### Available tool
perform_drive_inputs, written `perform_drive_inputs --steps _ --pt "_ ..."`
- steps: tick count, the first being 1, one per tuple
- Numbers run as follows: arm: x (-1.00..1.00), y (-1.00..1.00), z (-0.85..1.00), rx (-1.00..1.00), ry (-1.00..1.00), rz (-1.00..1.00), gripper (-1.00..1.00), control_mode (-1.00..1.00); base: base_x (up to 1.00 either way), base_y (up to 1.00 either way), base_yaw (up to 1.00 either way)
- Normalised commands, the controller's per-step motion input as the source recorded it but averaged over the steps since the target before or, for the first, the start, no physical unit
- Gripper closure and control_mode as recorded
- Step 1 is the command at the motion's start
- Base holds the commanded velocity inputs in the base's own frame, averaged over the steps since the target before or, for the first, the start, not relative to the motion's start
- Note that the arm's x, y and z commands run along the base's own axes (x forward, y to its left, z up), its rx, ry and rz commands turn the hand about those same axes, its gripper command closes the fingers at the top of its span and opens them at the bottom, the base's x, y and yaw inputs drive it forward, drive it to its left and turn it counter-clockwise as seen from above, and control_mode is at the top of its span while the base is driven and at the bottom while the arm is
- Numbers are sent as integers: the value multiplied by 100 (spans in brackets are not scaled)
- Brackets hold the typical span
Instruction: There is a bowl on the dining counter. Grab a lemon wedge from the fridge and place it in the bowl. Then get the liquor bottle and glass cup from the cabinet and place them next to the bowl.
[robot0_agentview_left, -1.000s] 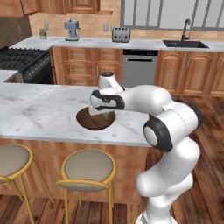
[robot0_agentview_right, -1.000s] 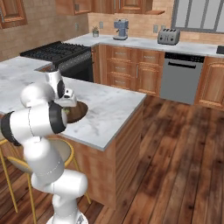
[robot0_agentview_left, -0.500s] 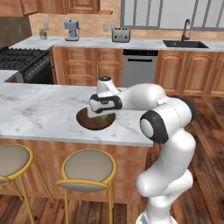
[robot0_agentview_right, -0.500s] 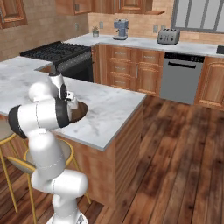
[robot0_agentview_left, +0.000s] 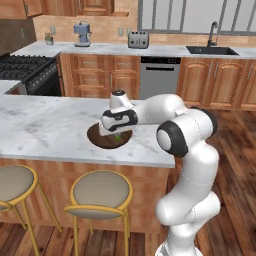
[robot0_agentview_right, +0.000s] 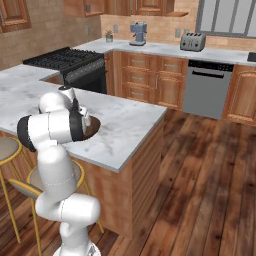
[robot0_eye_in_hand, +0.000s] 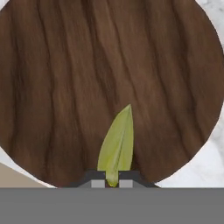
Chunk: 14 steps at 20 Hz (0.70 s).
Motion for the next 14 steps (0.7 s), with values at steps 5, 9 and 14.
perform_drive_inputs --steps 5,9,14 --pt "11 5 -22 -1 0 0 100 -100 0 0 0" --pt "14 8 -22 -2 0 0 100 -100 0 0 0" --pt "4 9 -13 -2 0 0 -100 -100 0 0 0"
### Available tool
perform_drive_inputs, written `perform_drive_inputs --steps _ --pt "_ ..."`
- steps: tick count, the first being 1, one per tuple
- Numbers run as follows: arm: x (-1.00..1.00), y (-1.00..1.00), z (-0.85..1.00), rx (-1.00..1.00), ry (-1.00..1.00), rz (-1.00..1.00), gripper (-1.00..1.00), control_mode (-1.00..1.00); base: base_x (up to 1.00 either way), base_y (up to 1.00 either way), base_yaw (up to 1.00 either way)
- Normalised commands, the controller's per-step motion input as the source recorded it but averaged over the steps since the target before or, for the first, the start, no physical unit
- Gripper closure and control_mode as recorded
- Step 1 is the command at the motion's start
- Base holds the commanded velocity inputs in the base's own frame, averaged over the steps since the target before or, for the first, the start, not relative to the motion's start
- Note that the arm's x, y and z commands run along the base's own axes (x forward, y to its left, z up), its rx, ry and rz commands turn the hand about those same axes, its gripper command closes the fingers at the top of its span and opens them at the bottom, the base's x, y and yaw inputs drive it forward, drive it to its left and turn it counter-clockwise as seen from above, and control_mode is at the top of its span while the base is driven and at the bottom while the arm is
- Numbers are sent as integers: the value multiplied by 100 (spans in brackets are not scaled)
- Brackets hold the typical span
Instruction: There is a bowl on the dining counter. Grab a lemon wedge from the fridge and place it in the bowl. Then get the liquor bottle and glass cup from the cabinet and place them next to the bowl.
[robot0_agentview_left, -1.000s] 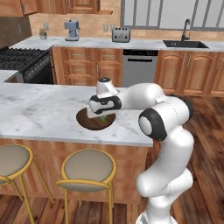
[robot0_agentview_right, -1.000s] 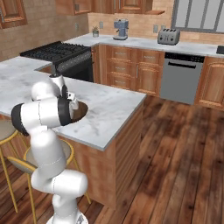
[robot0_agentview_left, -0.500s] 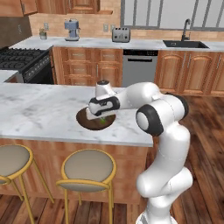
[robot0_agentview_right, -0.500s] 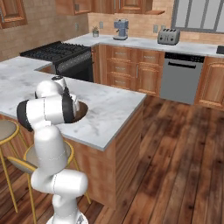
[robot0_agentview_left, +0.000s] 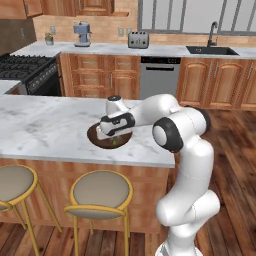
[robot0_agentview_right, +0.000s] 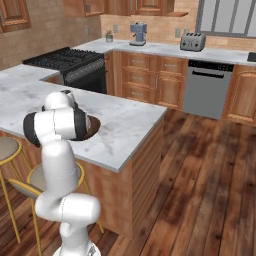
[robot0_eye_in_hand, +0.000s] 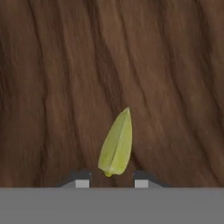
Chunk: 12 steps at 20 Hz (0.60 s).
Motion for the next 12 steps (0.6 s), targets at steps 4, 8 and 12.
perform_drive_inputs --steps 4,8,12 --pt "-1 0 -3 -1 -2 0 -100 -100 0 0 0" --pt "-30 0 13 0 -11 0 -100 -100 0 0 0" --pt "-54 0 62 0 -20 -1 -100 -100 0 0 0"
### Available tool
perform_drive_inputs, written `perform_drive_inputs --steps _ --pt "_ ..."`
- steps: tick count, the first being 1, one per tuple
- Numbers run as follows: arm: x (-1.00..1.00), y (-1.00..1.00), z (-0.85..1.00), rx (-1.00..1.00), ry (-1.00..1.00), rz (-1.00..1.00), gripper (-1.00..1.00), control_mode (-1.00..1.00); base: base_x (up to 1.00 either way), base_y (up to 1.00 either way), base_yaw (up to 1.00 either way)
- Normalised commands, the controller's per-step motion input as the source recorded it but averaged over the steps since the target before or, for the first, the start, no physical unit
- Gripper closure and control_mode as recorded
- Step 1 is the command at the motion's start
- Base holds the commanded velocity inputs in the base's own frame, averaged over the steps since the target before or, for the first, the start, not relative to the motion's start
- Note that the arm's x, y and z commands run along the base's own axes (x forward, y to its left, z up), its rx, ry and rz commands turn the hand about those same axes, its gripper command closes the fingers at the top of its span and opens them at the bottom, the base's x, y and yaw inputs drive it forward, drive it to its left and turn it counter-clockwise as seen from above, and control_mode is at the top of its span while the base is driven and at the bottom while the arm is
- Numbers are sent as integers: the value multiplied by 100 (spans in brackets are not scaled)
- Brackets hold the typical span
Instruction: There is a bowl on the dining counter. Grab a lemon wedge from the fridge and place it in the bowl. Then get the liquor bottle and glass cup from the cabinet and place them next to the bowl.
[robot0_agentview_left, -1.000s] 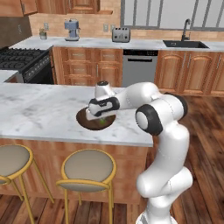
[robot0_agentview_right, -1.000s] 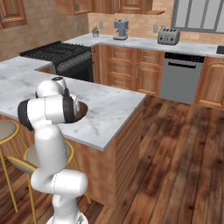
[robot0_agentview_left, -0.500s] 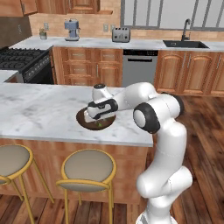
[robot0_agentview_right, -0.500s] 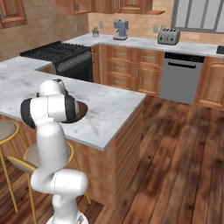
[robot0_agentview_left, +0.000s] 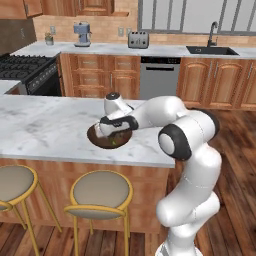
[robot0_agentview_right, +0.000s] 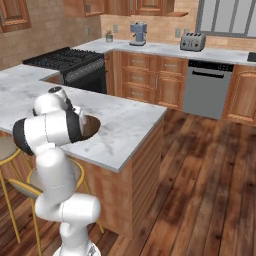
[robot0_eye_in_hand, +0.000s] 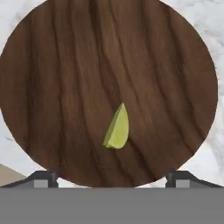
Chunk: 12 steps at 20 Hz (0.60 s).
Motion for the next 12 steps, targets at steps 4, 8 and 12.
perform_drive_inputs --steps 4,8,12 --pt "-56 -3 73 0 -21 0 -100 -100 0 0 0" --pt "-80 -19 68 0 -35 0 -100 -100 0 0 0" --pt "-100 -32 65 0 -41 0 -100 -100 0 0 0"
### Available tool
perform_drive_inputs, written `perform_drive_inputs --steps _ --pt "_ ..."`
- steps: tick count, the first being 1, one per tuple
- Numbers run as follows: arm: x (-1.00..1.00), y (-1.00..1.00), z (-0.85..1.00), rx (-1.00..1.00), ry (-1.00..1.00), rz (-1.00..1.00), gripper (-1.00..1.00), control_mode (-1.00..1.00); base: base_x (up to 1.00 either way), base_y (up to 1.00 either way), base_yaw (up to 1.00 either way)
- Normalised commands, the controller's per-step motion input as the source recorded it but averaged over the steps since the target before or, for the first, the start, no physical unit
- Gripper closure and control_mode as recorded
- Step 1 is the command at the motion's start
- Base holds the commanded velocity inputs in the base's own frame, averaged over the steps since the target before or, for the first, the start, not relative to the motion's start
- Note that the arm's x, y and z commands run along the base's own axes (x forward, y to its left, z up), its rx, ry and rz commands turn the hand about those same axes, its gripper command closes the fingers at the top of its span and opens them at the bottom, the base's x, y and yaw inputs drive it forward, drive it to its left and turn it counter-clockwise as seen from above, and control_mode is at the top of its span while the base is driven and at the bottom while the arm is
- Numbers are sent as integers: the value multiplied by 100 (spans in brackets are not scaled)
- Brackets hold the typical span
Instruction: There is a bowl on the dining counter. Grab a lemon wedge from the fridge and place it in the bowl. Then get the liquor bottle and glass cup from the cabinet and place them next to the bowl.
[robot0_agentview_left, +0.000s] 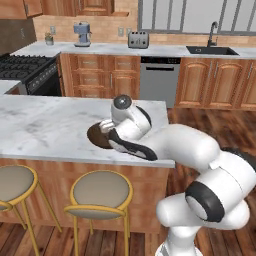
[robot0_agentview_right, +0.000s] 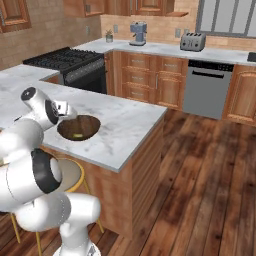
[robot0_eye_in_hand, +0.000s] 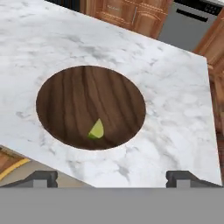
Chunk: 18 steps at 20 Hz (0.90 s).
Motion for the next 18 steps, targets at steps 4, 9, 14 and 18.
perform_drive_inputs --steps 4,9,14,18 --pt "-91 -46 61 0 -31 0 -100 -100 0 0 0" --pt "-75 -63 89 4 -20 0 -100 -100 0 0 0" --pt "-62 -67 91 10 -11 0 -100 -100 0 0 0" --pt "-59 -61 73 10 -9 0 -100 -100 0 0 0"
